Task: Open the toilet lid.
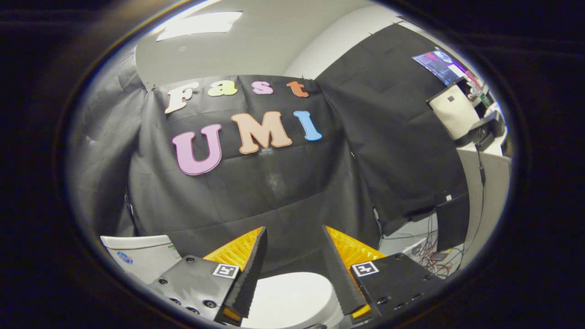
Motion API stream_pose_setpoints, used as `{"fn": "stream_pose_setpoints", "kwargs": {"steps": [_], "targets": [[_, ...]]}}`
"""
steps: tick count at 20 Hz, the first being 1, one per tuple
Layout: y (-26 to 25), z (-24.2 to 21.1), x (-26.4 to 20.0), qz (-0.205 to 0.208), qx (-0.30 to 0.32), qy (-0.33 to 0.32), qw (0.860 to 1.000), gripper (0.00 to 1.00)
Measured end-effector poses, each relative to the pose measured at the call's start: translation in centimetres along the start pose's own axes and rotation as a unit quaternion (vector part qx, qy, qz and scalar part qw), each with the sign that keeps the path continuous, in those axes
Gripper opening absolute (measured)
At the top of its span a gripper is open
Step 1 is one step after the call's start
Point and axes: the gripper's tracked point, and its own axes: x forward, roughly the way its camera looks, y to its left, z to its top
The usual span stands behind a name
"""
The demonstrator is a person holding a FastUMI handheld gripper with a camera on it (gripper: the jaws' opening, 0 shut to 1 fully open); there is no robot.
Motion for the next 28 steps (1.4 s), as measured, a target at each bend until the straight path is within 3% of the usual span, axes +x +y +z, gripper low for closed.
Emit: {"fn": "stream_pose_setpoints", "kwargs": {"steps": [7, 12, 14, 28], "targets": [[1.6, -2.7, -1.3, -0.013, 0.085, -0.017, 0.996, 0.75], [2.5, -5.8, -3.0, -0.022, 0.131, 0.013, 0.991, 0.94], [3.0, -6.7, -3.8, -0.021, 0.156, 0.014, 0.987, 0.96], [2.2, -11.6, -10.2, -0.074, 0.264, 0.02, 0.961, 0.96]]}}
